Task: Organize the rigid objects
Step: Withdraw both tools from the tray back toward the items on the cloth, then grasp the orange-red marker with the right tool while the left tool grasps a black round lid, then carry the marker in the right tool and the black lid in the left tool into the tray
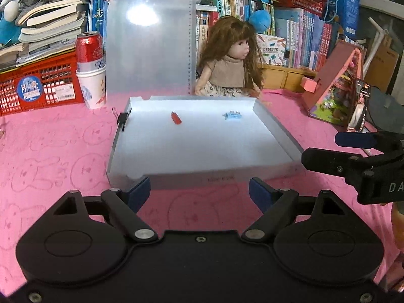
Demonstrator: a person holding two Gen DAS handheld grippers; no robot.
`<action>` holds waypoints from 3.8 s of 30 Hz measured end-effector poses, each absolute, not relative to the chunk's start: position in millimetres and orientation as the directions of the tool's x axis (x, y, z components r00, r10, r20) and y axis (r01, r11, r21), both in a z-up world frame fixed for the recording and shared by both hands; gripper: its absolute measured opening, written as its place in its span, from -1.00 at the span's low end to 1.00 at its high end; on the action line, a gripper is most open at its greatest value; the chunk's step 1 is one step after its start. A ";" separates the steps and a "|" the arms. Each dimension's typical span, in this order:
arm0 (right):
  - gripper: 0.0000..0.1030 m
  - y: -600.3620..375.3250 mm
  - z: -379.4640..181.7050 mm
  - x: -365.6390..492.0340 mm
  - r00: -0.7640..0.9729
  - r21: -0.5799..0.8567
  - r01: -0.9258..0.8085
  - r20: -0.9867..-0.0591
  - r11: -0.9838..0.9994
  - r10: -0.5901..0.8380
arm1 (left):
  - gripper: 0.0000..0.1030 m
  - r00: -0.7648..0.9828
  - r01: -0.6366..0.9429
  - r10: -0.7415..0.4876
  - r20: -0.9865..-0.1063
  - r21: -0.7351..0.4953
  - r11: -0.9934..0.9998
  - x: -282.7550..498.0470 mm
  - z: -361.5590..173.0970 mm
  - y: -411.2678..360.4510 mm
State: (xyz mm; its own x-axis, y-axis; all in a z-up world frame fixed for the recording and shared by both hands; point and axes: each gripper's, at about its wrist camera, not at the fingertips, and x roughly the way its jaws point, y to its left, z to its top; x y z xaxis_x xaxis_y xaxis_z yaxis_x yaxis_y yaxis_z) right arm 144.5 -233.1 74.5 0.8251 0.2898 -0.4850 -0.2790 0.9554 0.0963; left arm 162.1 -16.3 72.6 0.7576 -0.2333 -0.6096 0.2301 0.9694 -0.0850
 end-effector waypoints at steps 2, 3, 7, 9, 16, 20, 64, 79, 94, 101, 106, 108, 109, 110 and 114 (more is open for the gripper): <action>0.97 -232.5 70.5 136.8 0.829 0.079 -0.282 -0.482 0.956 0.284 | 0.65 0.760 0.233 -0.231 -0.608 -0.077 0.969 153.4 70.1 -15.6; 0.97 -232.3 68.7 132.9 0.830 0.069 -0.285 -0.480 0.956 0.283 | 0.65 0.763 0.235 -0.228 -0.605 -0.069 0.970 148.6 68.9 -15.5; 0.97 -230.9 62.2 117.5 0.837 0.020 -0.298 -0.476 0.954 0.272 | 0.71 0.781 0.234 -0.198 -0.592 -0.016 0.972 126.9 62.7 -15.1; 0.97 -231.1 58.8 108.8 0.840 -0.002 -0.304 -0.473 0.953 0.267 | 0.71 0.787 0.236 -0.186 -0.588 0.009 0.972 117.3 59.9 -15.6; 0.98 -230.4 45.9 87.2 0.845 -0.067 -0.307 -0.478 0.949 0.240 | 0.72 0.777 0.250 -0.189 -0.601 0.018 0.968 89.8 48.0 -11.2; 0.98 -228.8 35.9 75.5 0.849 -0.120 -0.309 -0.482 0.943 0.217 | 0.73 0.776 0.250 -0.192 -0.601 0.013 0.968 76.3 40.6 -5.3; 0.24 -253.0 -2.1 33.3 0.722 -0.087 -0.535 -0.564 0.840 0.402 | -0.04 0.797 0.255 -0.182 -0.577 0.049 0.966 8.2 3.3 24.2; -0.07 -251.6 3.7 27.1 0.751 -0.093 -0.505 -0.537 0.858 0.383 | -0.41 0.810 0.241 -0.170 -0.561 0.054 0.969 4.6 4.3 17.6; -0.07 -248.1 14.3 44.4 0.805 -0.030 -0.389 -0.497 0.921 0.324 | -0.41 0.825 0.163 -0.106 -0.556 0.054 0.985 32.6 13.0 21.3; -0.06 -240.2 25.5 57.9 0.830 -0.035 -0.353 -0.472 0.935 0.296 | -0.41 0.843 0.148 -0.091 -0.530 0.066 0.987 52.7 26.4 19.1; -0.06 -239.5 31.0 75.1 0.840 -0.015 -0.306 -0.474 0.952 0.263 | -0.41 0.841 0.156 -0.107 -0.530 0.049 0.987 66.4 34.5 15.3; -0.07 -239.6 35.2 84.5 0.843 -0.001 -0.280 -0.478 0.960 0.245 | -0.41 0.842 0.155 -0.109 -0.528 0.044 0.987 72.7 38.2 13.6; -0.06 -239.6 37.2 88.5 0.846 0.003 -0.268 -0.479 0.964 0.236 | -0.41 0.844 0.155 -0.109 -0.525 0.045 0.987 76.4 40.6 12.6; -0.07 -239.4 39.1 92.3 0.848 0.005 -0.258 -0.477 0.966 0.229 | -0.41 0.846 0.156 -0.110 -0.522 0.045 0.987 79.9 42.8 11.6; -0.06 -236.3 46.4 108.3 0.857 0.009 -0.227 -0.473 0.974 0.204 | -0.41 0.850 0.159 -0.117 -0.514 0.038 0.987 95.4 51.9 7.1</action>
